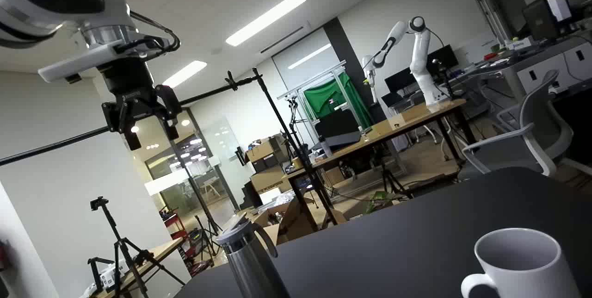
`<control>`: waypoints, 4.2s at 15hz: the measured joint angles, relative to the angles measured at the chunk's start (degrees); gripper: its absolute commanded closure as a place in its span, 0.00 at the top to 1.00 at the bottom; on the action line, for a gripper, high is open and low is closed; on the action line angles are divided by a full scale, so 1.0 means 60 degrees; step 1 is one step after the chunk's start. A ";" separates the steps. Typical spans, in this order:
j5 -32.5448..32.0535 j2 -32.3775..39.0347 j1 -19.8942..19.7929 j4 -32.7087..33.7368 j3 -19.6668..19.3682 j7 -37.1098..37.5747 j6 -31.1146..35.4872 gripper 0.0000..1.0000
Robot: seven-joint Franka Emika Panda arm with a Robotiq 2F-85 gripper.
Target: Push the nozzle of the flask down
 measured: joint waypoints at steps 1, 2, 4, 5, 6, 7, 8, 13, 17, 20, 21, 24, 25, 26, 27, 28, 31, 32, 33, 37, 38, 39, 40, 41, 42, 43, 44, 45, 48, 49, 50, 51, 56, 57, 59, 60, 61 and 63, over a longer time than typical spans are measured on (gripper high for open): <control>0.0000 0.0009 0.0000 0.0001 0.0000 -0.0002 0.0011 1.00; 0.0000 0.0008 0.0000 0.0004 0.0000 -0.0002 0.0026 1.00; 0.0000 0.0008 0.0000 0.0004 0.0000 -0.0003 0.0038 1.00; 0.0000 0.0008 0.0000 0.0004 0.0000 -0.0004 0.0040 1.00; 0.0000 0.0008 -0.0001 0.0004 0.0000 -0.0004 0.0041 1.00; 0.0000 0.0008 -0.0001 0.0005 0.0000 -0.0005 0.0042 1.00; 0.0000 0.0008 -0.0001 0.0005 0.0000 -0.0005 0.0043 1.00; 0.0001 0.0087 -0.0033 0.0008 0.0062 -0.0058 0.0171 0.67; 0.0099 0.1069 -0.0020 0.0402 0.0252 -0.0068 0.1065 0.38; 0.0212 0.2279 -0.0006 0.1076 0.0482 -0.0076 0.1562 0.19; 0.0209 0.2653 -0.0003 0.1311 0.0575 -0.0077 0.1653 0.11; 0.0062 0.3657 -0.0003 0.2038 0.0842 -0.0072 0.1668 0.00; -0.0163 0.3945 -0.0003 0.2283 0.0904 -0.0024 0.1531 0.00; -0.0489 0.4199 -0.0004 0.2517 0.0948 0.0074 0.1344 0.00; -0.0822 0.4417 -0.0004 0.2728 0.0975 0.0166 0.1162 0.00; -0.1142 0.4606 -0.0004 0.2920 0.0988 0.0245 0.0988 0.00; -0.1906 0.5047 -0.0020 0.3285 0.0988 0.0373 0.0524 0.00; -0.2102 0.5172 -0.0028 0.3347 0.0987 0.0410 0.0389 0.00; -0.2266 0.5283 -0.0032 0.3384 0.0983 0.0425 0.0267 0.00; -0.2769 0.5690 -0.0042 0.3395 0.0972 0.0460 -0.0030 0.00; -0.2875 0.5791 -0.0043 0.3395 0.0970 0.0472 -0.0096 0.00; -0.2986 0.5891 -0.0043 0.3392 0.0968 0.0478 -0.0116 0.00; -0.3061 0.5979 -0.0043 0.3391 0.0967 0.0480 -0.0116 0.00; -0.3138 0.6064 -0.0044 0.3390 0.0966 0.0480 -0.0116 0.00; -0.3178 0.6142 -0.0044 0.3388 0.0966 0.0481 -0.0112 0.00; -0.3186 0.6209 -0.0044 0.3386 0.0966 0.0480 -0.0112 0.00; -0.3187 0.6269 -0.0044 0.3384 0.0967 0.0480 -0.0106 0.00; -0.3187 0.6325 -0.0044 0.3382 0.0967 0.0480 -0.0094 0.00; -0.3187 0.6428 -0.0044 0.3340 0.0969 0.0473 0.0056 0.00; -0.3187 0.6444 -0.0044 0.3303 0.0969 0.0469 0.0171 0.00; -0.3187 0.6457 -0.0044 0.3256 0.0969 0.0466 0.0321 0.00; -0.3200 0.6466 -0.0044 0.3206 0.0969 0.0465 0.0482 0.00; -0.3412 0.6466 -0.0046 0.2839 0.0966 0.0459 0.1362 0.00; -0.3463 0.6466 -0.0048 0.2760 0.0965 0.0459 0.1510 0.00; -0.3551 0.6439 -0.0058 0.2618 0.0965 0.0457 0.1758 0.00; -0.3551 0.6406 -0.0065 0.2560 0.0965 0.0454 0.1819 0.00; -0.3547 0.6368 -0.0073 0.2497 0.0965 0.0454 0.1870 0.00; -0.3522 0.6296 -0.0094 0.2383 0.0965 0.0454 0.1972 0.00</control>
